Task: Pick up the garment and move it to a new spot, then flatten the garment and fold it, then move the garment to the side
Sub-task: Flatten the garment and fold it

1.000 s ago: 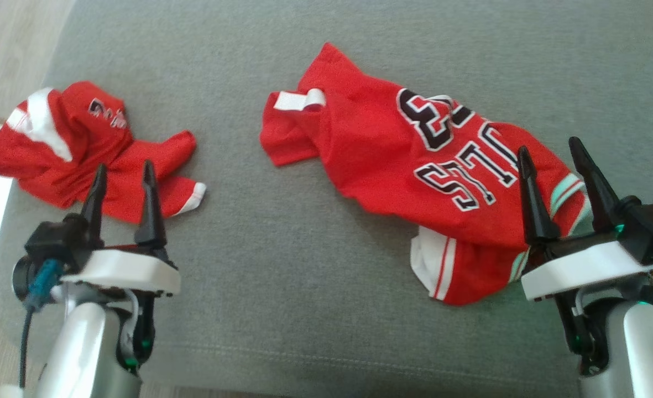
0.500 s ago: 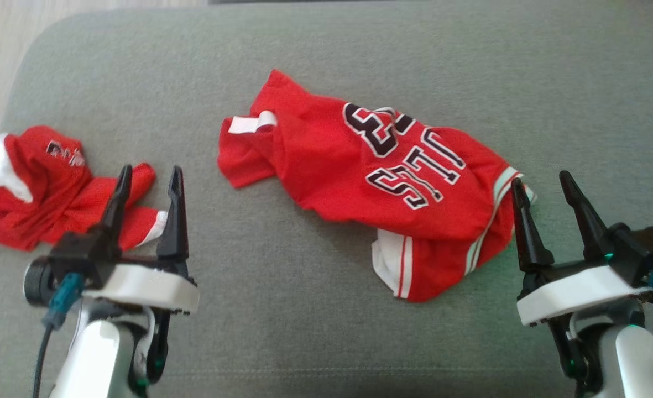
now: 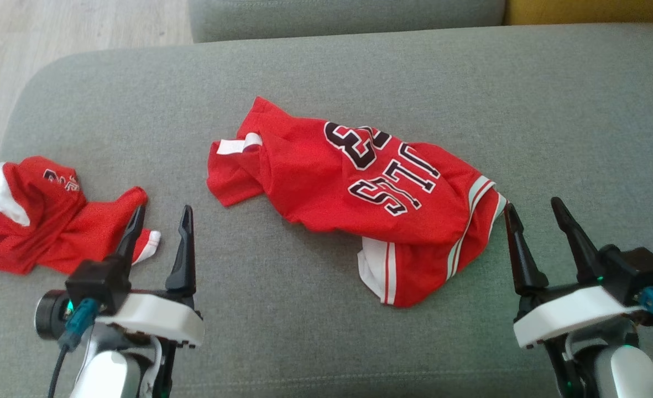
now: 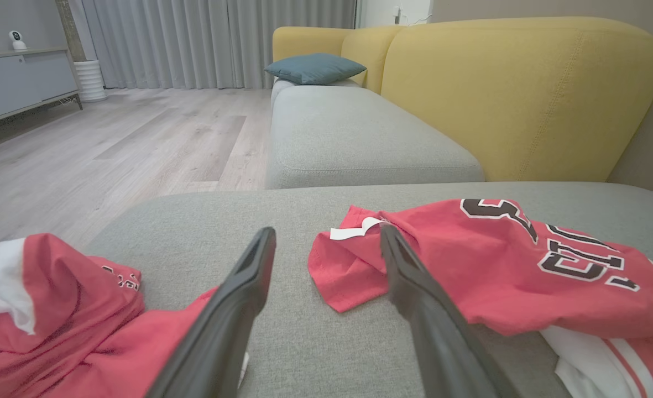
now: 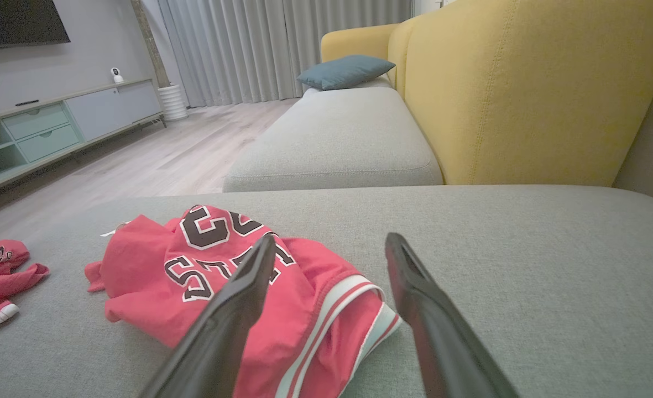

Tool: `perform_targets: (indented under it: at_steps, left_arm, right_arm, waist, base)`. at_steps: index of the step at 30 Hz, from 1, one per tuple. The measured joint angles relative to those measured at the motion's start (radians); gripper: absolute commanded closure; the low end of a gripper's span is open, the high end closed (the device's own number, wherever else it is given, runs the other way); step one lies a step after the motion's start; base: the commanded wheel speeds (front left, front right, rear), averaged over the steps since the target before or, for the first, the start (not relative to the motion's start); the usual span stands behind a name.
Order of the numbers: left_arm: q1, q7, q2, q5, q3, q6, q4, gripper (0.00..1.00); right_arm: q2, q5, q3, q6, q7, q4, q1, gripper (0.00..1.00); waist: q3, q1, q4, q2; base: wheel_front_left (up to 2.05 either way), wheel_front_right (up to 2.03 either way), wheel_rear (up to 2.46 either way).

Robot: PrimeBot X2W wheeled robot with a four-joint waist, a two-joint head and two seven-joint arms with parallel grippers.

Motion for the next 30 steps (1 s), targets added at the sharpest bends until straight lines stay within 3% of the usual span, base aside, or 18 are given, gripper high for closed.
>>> perform_targets:
  at_steps: [23, 30]
  left_arm:
    - [0.01, 0.008, 0.016, -0.001, -0.014, 0.01, -0.013, 0.0]
    - [-0.003, 0.009, 0.019, -0.001, -0.032, 0.011, -0.031, 0.0]
  right_arm:
    - [0.001, 0.014, -0.011, 0.0, 0.011, -0.005, 0.017, 0.0]
    - [0.001, 0.015, 0.047, 0.0, 0.091, 0.071, 0.018, 0.0]
  waist:
    - [-0.005, 0.0, 0.004, 0.0]
    - [0.026, 0.0, 0.012, 0.0]
  base:
    - [0.0, 0.0, 0.0]
    - [0.0, 0.0, 0.0]
